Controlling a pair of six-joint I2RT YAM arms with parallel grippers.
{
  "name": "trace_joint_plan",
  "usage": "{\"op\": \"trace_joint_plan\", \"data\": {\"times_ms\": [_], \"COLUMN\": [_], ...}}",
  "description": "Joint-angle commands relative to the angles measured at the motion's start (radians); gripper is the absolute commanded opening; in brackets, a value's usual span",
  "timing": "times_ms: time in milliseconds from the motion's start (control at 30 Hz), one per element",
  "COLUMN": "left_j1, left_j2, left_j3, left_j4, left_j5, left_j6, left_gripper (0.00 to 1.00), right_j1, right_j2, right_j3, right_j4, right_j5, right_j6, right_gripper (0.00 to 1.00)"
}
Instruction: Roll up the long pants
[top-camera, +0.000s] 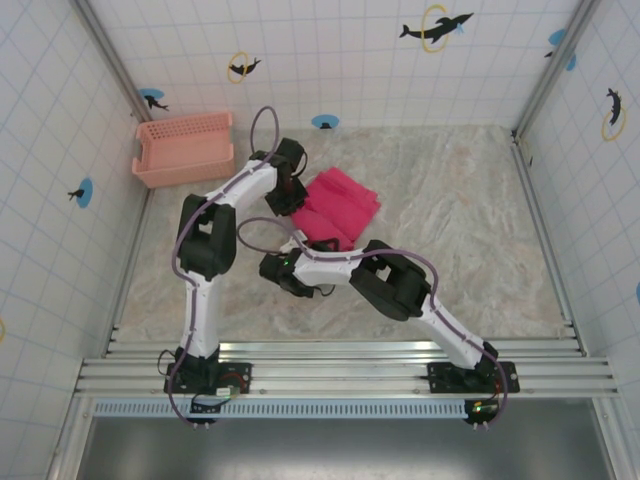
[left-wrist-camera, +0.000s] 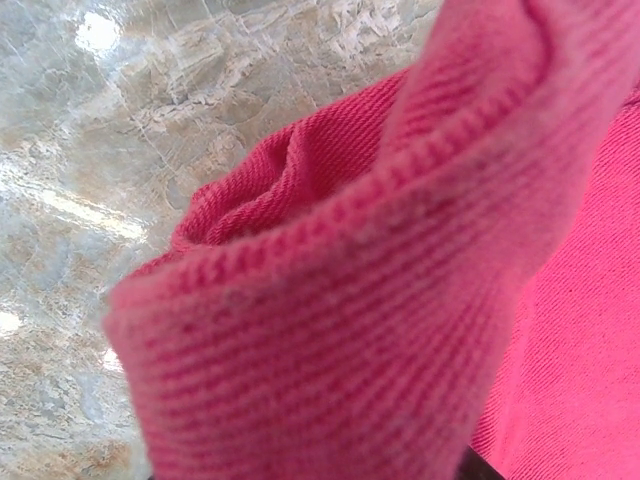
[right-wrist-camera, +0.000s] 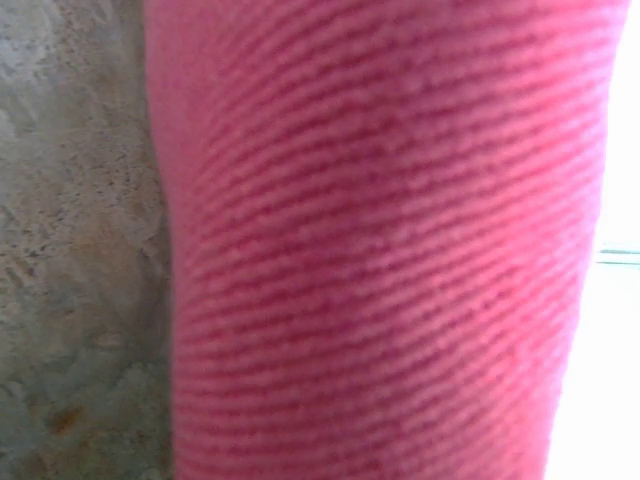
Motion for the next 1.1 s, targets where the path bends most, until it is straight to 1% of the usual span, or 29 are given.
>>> {"op": "trace_joint_plan", "data": {"times_ms": [0,33,67,100,133,167,233,267,333,433,533,633,733,900,1067], "left_j1": [0.054,0.072,0.084,0.100,0.111,0.124,0.147,0.155,0.169,0.186,0.191,0.190,0.190,0.169,0.129], "left_j2": [-0.004,-0.045,-0.082,-0.122,-0.162,-0.192,-0.257,-0.289,-0.377,-0.494,-0.549,-0.548,-0.522,-0.440,-0.300], "left_j3": [-0.218,-0.306,-0.370,-0.437,-0.480,-0.500,-0.543,-0.573,-0.670,-0.814,-0.932,-1.029,-1.108,-1.135,-1.128], "left_j4": [0.166,0.304,0.385,0.446,0.487,0.489,0.482,0.503,0.599,0.767,0.965,1.174,1.390,1.643,1.990], "left_j5": [0.160,0.194,0.195,0.185,0.173,0.159,0.133,0.132,0.126,0.124,0.174,0.234,0.271,0.313,0.317], "left_j6": [0.053,0.049,0.041,0.046,0.076,0.106,0.163,0.177,0.184,0.157,0.120,0.067,0.004,-0.090,-0.217], "left_gripper": [0.00,0.06,0.24,0.47,0.94,0.97,0.98,0.98,0.97,0.97,0.97,0.97,0.97,0.98,0.98], "right_j1": [-0.024,-0.031,-0.038,-0.048,-0.063,-0.077,-0.115,-0.131,-0.167,-0.221,-0.264,-0.288,-0.303,-0.305,-0.307], "right_j2": [-0.009,-0.020,-0.034,-0.055,-0.084,-0.094,-0.144,-0.151,-0.166,-0.174,-0.162,-0.154,-0.126,-0.117,-0.116], "right_j3": [-0.058,-0.079,-0.099,-0.125,-0.156,-0.176,-0.197,-0.198,-0.203,-0.202,-0.193,-0.176,-0.123,-0.104,-0.099], "right_j4": [0.041,0.080,0.111,0.149,0.197,0.218,0.235,0.232,0.224,0.205,0.180,0.155,0.094,0.064,0.063], "right_j5": [-0.116,-0.166,-0.204,-0.277,-0.377,-0.436,-0.607,-0.646,-0.737,-0.853,-0.942,-0.978,-1.005,-1.021,-1.064], "right_j6": [-0.043,-0.080,-0.104,-0.142,-0.188,-0.208,-0.263,-0.272,-0.298,-0.315,-0.328,-0.338,-0.337,-0.331,-0.305], "right_gripper": [0.00,0.00,0.00,0.00,0.00,0.00,0.00,0.00,0.00,0.00,0.00,0.00,0.00,0.00,0.00]}}
